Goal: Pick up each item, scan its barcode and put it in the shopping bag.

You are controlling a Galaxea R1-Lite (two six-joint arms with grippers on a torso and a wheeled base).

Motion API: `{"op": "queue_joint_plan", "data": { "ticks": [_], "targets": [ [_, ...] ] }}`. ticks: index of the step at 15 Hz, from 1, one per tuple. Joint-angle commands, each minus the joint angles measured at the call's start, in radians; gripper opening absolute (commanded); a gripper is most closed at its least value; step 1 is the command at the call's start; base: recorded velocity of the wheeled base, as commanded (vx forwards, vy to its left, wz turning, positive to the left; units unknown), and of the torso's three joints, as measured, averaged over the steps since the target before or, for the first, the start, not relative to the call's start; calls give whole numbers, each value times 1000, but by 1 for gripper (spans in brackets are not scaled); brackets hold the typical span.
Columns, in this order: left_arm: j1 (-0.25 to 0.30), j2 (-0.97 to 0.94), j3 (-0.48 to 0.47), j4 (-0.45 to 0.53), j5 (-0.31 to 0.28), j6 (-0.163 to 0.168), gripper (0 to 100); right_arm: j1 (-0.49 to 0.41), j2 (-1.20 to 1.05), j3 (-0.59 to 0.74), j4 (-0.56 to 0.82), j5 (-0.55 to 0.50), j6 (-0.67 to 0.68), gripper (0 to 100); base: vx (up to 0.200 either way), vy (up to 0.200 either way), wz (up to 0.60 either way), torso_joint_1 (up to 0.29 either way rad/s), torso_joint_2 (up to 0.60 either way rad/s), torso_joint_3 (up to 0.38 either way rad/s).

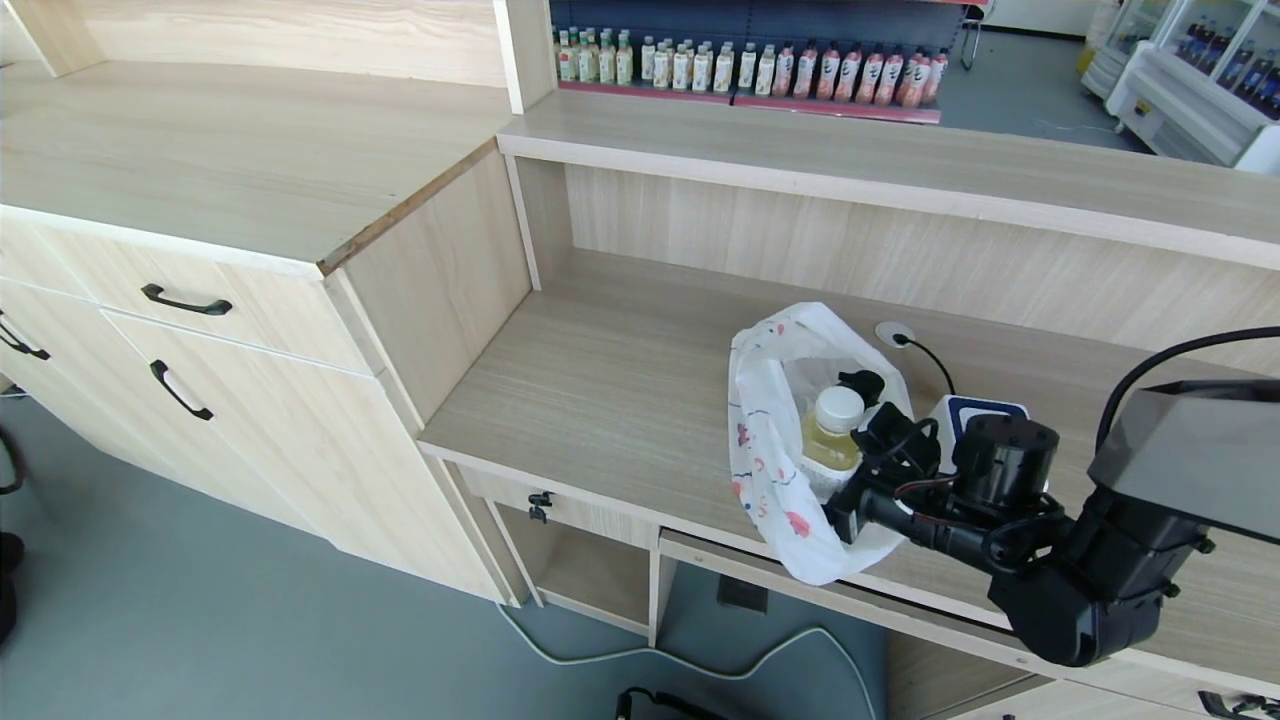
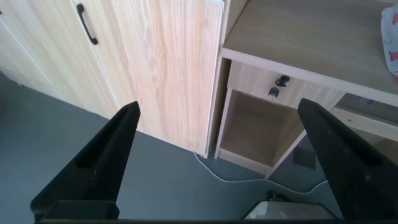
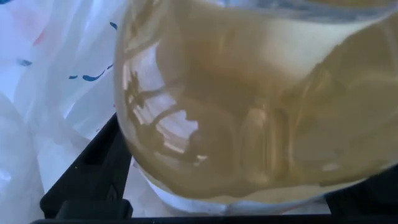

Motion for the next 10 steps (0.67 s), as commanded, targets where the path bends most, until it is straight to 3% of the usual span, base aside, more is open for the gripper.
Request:
{"op": "queue_joint_plan", "data": {
  "ticks": [1, 5, 8, 10],
  "targets": [
    [0, 0, 0, 0, 0, 0, 100, -2, -13, 0, 13, -1, 2, 100, 0, 0, 0, 0, 0, 0],
    [0, 0, 0, 0, 0, 0, 100, 23, -238, -3, 159, -6, 31, 100, 0, 0, 0, 0, 0, 0],
    [0, 0, 0, 0, 0, 0, 100, 17, -543, -1, 453, -11, 59, 100, 0, 0, 0, 0, 0, 0],
    [0, 0, 0, 0, 0, 0, 100, -15, -686, 8, 581, -15, 40, 100, 0, 0, 0, 0, 0, 0]
  ]
}}
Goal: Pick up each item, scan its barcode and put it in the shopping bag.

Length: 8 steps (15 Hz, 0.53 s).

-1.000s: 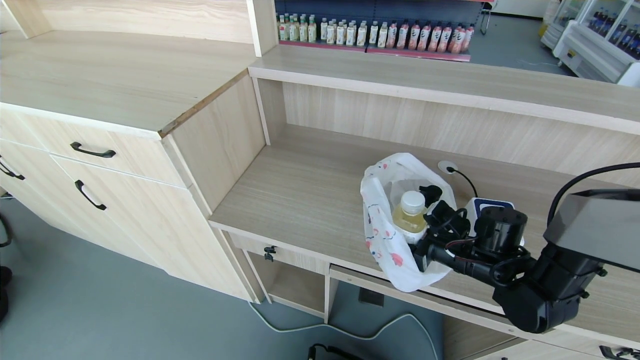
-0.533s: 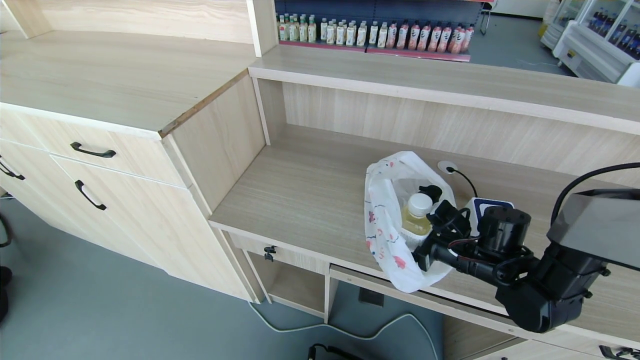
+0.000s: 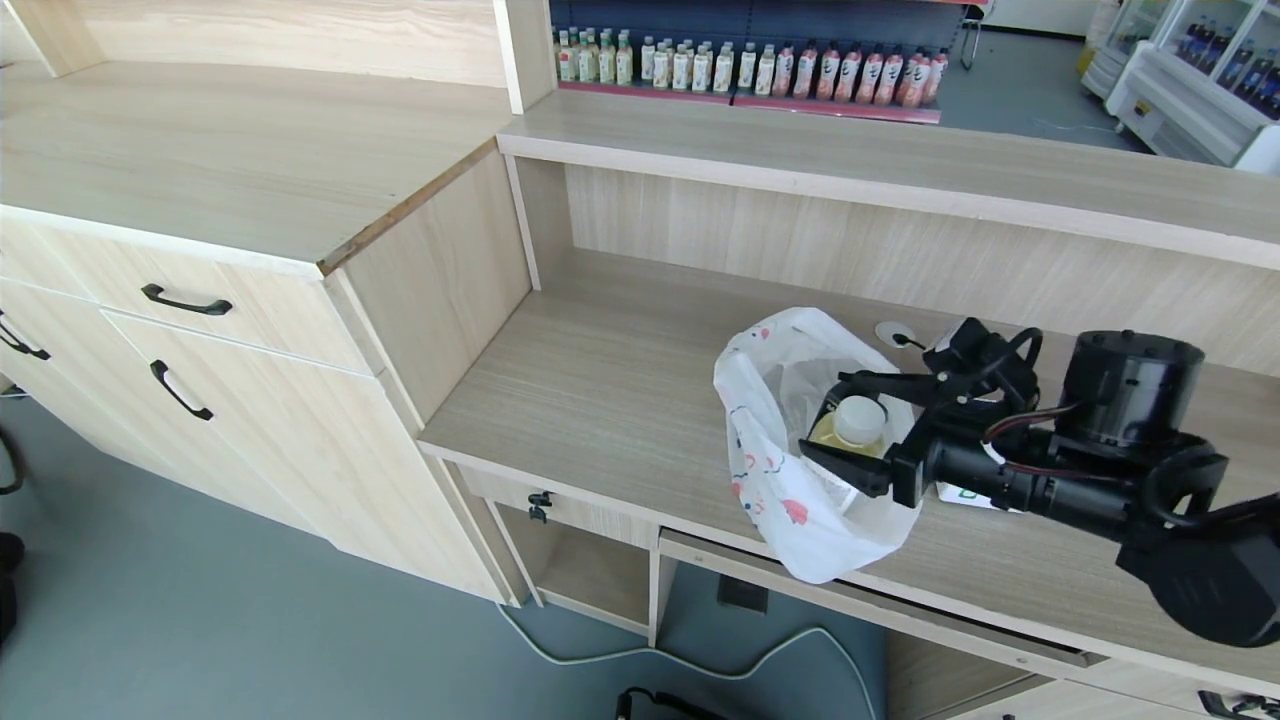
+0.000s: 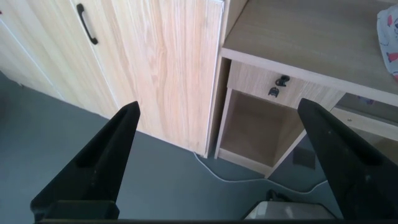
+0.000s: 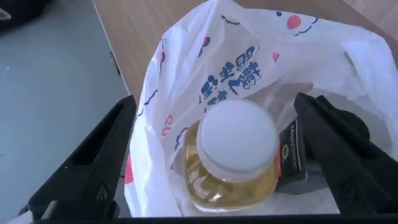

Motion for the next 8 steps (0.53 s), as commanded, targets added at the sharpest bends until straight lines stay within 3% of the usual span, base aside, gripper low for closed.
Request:
{"op": "queue_joint_plan", "data": {
  "ticks": [1, 4, 6, 8],
  "targets": [
    [0, 0, 0, -1, 1, -1, 100, -62, -284, 18, 160, -3, -45, 100, 0, 0, 0, 0, 0, 0],
    [0, 0, 0, -1, 1, -1, 100, -169, -405, 23, 223, -2, -240, 100, 0, 0, 0, 0, 0, 0],
    [0, 0, 0, -1, 1, -1, 100, -209, -454, 12, 238, -6, -238, 100, 0, 0, -600, 5, 0, 0],
    [0, 0, 0, -1, 1, -1, 100, -251, -508, -36, 345, -117, -197, 100, 0, 0, -600, -2, -2, 5]
  ]
}}
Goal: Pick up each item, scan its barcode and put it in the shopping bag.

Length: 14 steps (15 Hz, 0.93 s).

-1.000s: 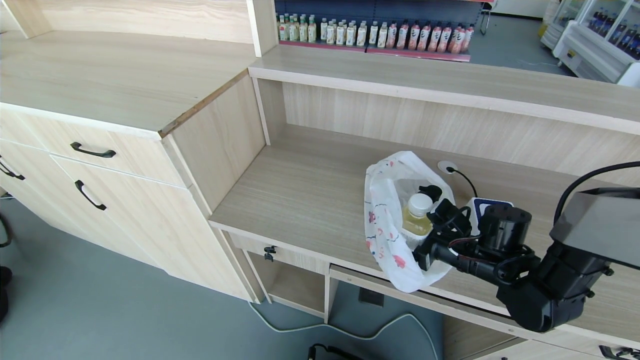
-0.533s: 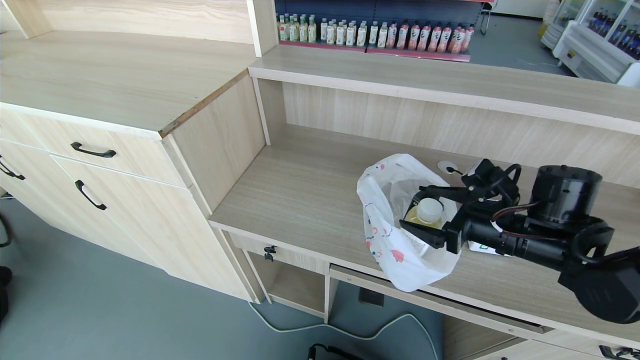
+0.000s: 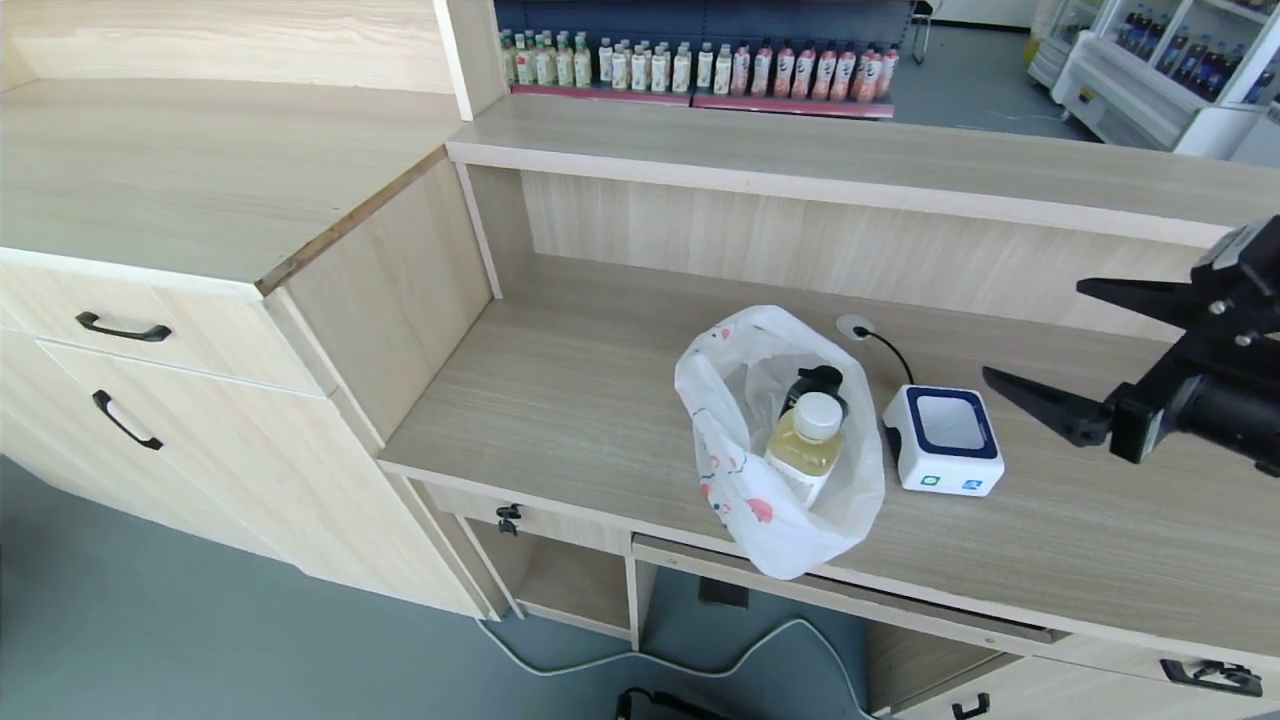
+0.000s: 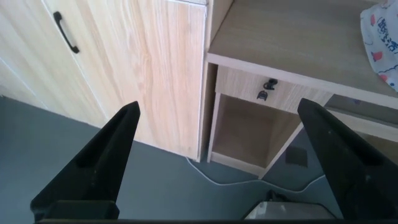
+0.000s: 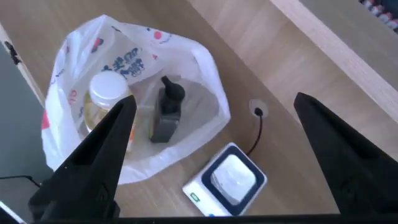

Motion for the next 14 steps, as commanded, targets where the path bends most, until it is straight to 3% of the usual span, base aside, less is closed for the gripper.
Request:
{"op": "queue_joint_plan", "data": {
  "ticks": [1, 3, 7, 11, 14],
  "targets": [
    [2, 0, 0, 0, 0, 0, 100, -25, -109, -34, 63, -85, 71, 100, 0, 0, -600, 17, 12, 2],
    [2, 0, 0, 0, 0, 0, 100, -42, -193, -28, 148, -201, 111, 100, 0, 0, -600, 0, 5, 5],
    [2, 0, 0, 0, 0, 0, 100, -88, -284, 27, 149, -212, 263, 100, 0, 0, -150, -1, 1, 1],
    [2, 0, 0, 0, 0, 0, 100, -194, -485, 247, 161, -227, 444, 100, 0, 0, 0, 0, 0, 0],
    [2, 0, 0, 0, 0, 0, 100, -145, -666, 466, 171, -229, 446, 100, 0, 0, 0, 0, 0, 0]
  ]
}}
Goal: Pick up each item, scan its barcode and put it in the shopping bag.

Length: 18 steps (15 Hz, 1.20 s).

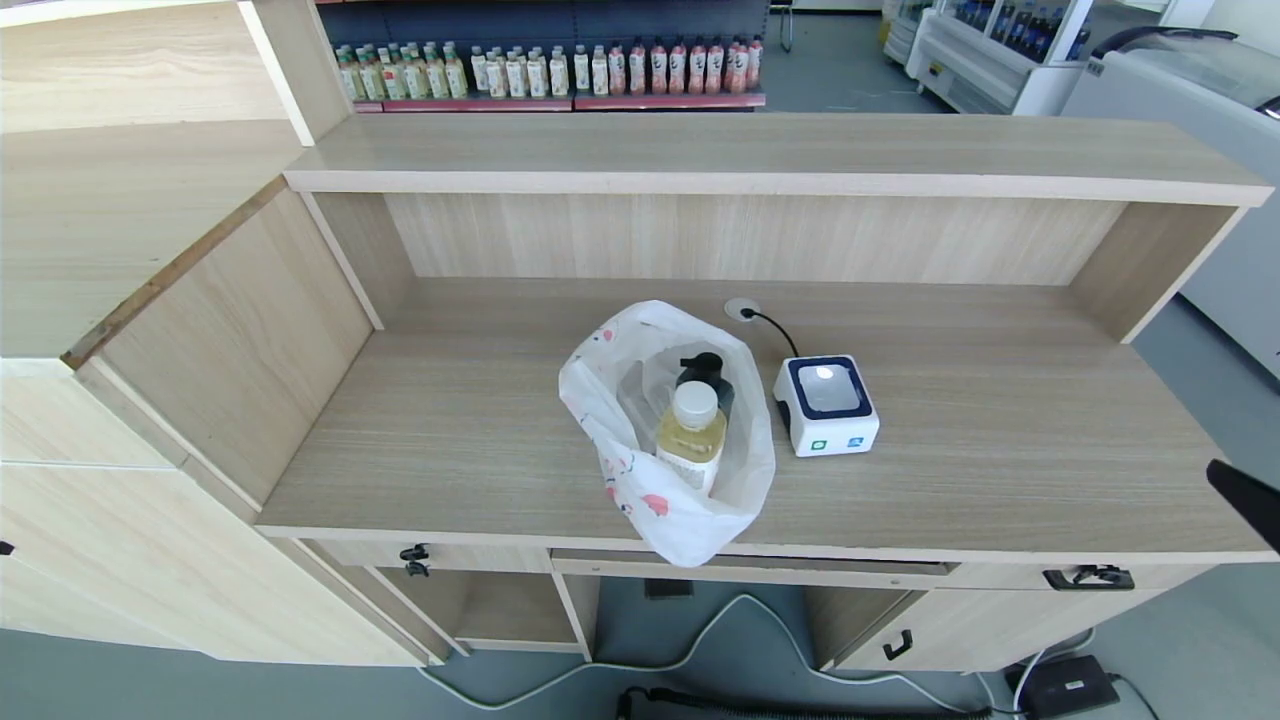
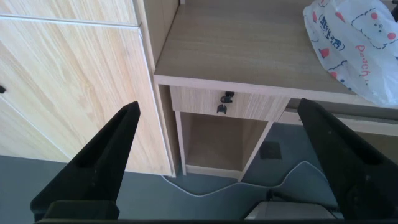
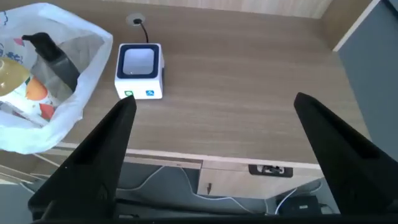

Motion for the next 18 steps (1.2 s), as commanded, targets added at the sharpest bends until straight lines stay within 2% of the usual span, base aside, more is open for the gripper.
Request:
{"op": "queue_joint_plan", "data": {
  "ticks": [1, 2, 4, 5, 6, 7, 10, 18],
  "targets": [
    [0, 0, 0, 0, 0, -1, 100, 47, -228, 204, 2, -25, 7, 100, 0, 0, 0, 0, 0, 0],
    [0, 0, 0, 0, 0, -1, 100, 56, -269, 259, 2, -56, 7, 100, 0, 0, 0, 0, 0, 0],
    [0, 0, 0, 0, 0, -1, 100, 98, -378, 288, 109, -120, 22, 100, 0, 0, 0, 0, 0, 0],
    [0, 0, 0, 0, 0, -1, 100, 122, -505, 288, 266, -152, 47, 100, 0, 0, 0, 0, 0, 0],
    [0, 0, 0, 0, 0, -1, 100, 125, -555, 288, 328, -154, 56, 100, 0, 0, 0, 0, 0, 0],
    [0, 0, 0, 0, 0, -1, 100, 133, -703, 288, 474, -166, 85, 100, 0, 0, 0, 0, 0, 0],
    [0, 0, 0, 0, 0, -1, 100, 131, -808, 288, 513, -152, 104, 100, 0, 0, 0, 0, 0, 0],
    [0, 0, 0, 0, 0, -1, 100, 130, -808, 288, 516, -162, 134, 100, 0, 0, 0, 0, 0, 0]
  ]
}}
